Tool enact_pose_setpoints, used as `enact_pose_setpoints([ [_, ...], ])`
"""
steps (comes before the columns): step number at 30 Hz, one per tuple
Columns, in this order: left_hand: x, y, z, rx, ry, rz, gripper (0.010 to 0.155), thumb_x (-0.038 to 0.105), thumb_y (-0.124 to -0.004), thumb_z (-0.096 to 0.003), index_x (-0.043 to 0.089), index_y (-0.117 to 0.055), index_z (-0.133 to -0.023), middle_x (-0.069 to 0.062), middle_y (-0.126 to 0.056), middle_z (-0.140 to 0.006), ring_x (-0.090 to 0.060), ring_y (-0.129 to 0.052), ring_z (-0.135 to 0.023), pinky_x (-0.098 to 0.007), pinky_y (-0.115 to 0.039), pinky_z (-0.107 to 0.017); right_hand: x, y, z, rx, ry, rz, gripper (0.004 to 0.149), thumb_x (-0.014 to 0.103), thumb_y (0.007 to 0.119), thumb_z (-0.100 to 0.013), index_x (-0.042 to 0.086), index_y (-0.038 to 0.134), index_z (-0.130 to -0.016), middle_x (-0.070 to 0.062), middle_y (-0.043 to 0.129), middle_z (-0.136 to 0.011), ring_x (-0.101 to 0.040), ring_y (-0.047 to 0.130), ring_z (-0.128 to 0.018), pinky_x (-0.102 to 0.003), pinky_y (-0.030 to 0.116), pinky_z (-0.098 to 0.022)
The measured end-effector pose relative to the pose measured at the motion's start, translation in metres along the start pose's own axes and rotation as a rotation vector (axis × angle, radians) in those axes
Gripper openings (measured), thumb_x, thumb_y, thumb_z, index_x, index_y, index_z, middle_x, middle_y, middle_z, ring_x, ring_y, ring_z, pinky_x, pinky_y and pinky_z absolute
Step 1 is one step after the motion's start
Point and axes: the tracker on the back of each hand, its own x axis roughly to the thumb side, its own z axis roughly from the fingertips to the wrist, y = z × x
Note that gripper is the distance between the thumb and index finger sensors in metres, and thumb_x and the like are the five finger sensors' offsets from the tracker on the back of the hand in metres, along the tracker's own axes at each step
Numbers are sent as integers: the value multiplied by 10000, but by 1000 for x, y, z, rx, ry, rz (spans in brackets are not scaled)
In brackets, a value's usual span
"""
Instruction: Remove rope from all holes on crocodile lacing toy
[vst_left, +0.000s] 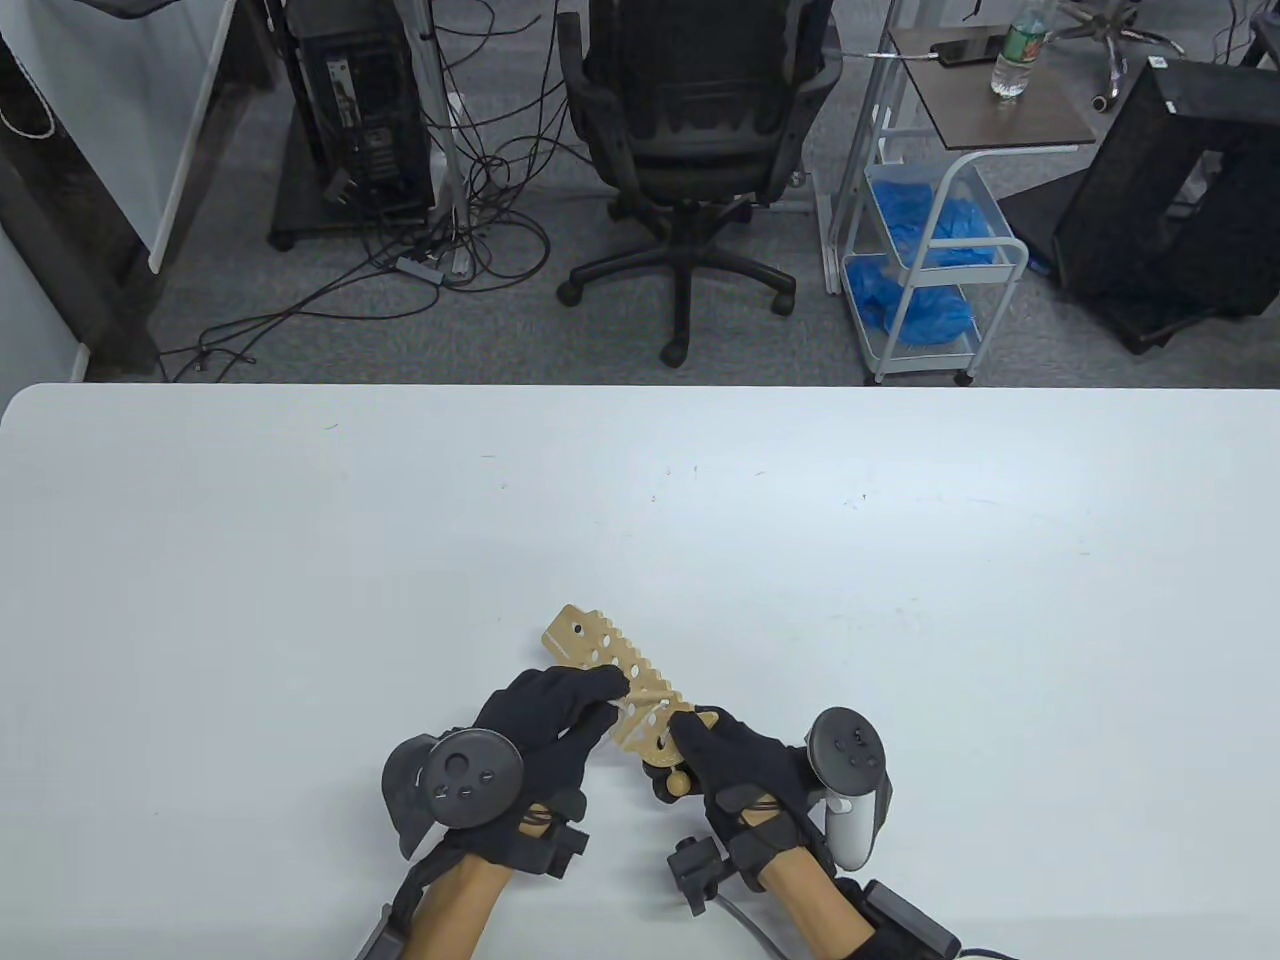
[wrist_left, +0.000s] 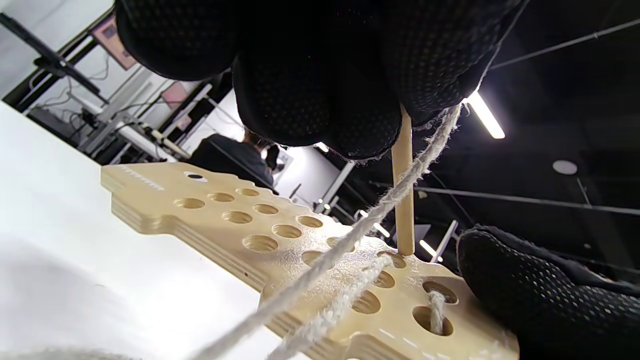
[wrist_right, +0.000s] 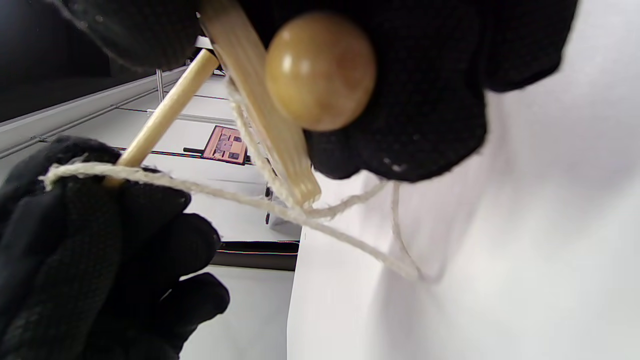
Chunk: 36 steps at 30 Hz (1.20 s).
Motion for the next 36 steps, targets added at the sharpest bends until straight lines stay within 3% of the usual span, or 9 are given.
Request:
enact_pose_setpoints([
  [36,11,-8,0,-41,-67,-128,414,392,-860,-452,414,-897,-864,20,-988,-812,-186,-962,-665,-445,-828,-493,2,1,-2,30,-19,-19,529,385,785,-433,-40,812,-747,-284,971,-573,-406,998,-400,-636,737,-424],
])
